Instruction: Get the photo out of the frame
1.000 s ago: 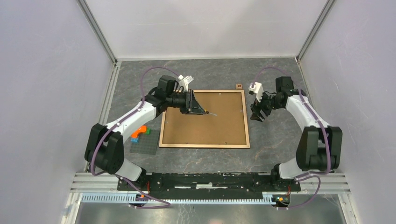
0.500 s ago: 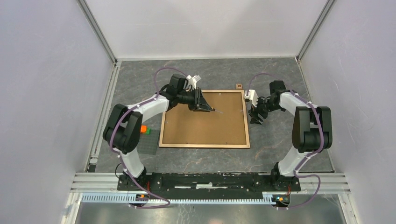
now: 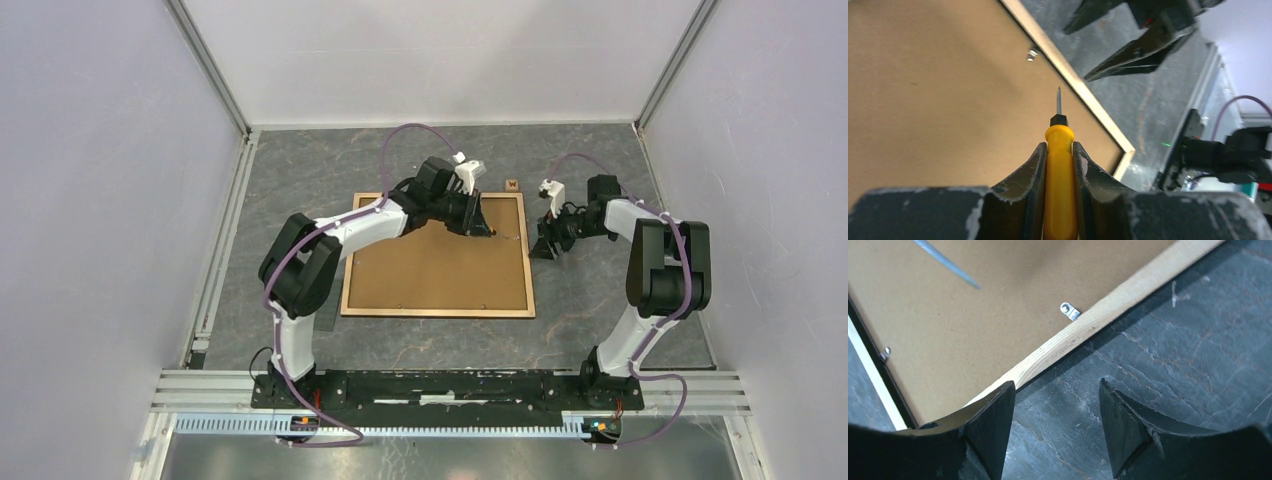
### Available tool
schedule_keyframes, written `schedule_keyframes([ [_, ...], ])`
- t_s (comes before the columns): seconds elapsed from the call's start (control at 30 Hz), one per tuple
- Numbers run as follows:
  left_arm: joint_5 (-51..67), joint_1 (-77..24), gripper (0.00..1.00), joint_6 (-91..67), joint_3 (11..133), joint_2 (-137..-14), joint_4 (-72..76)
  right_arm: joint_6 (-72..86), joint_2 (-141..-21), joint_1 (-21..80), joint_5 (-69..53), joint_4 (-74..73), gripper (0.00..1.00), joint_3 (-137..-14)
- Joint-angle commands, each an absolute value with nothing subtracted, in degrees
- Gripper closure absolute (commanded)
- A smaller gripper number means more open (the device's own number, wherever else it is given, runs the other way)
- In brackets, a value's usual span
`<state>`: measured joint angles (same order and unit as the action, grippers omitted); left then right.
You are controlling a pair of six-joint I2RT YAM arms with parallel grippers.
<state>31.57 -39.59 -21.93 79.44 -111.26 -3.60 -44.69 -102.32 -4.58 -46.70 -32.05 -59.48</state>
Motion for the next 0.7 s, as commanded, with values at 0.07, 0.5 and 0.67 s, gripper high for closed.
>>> schedule_keyframes([
  [0.07, 24.48, -41.41, 0.98, -13.89, 85.8, -114.88, -5.93, -23.48, -102.48, -5.64, -50.07, -18.99, 0.36, -55.04],
  [0.5, 20.3, -44.18, 0.98, -11.51, 91.71, -120.0, -8.53, -11.84, -102.33, -5.63, -43.87, -9.97, 0.47, -49.95],
  [0.67, 19.29, -45.21, 0.98, -10.65, 92.65, -120.91, -9.21, -9.3, -101.06, -5.41, -42.6, -8.08, 0.5, -47.57],
])
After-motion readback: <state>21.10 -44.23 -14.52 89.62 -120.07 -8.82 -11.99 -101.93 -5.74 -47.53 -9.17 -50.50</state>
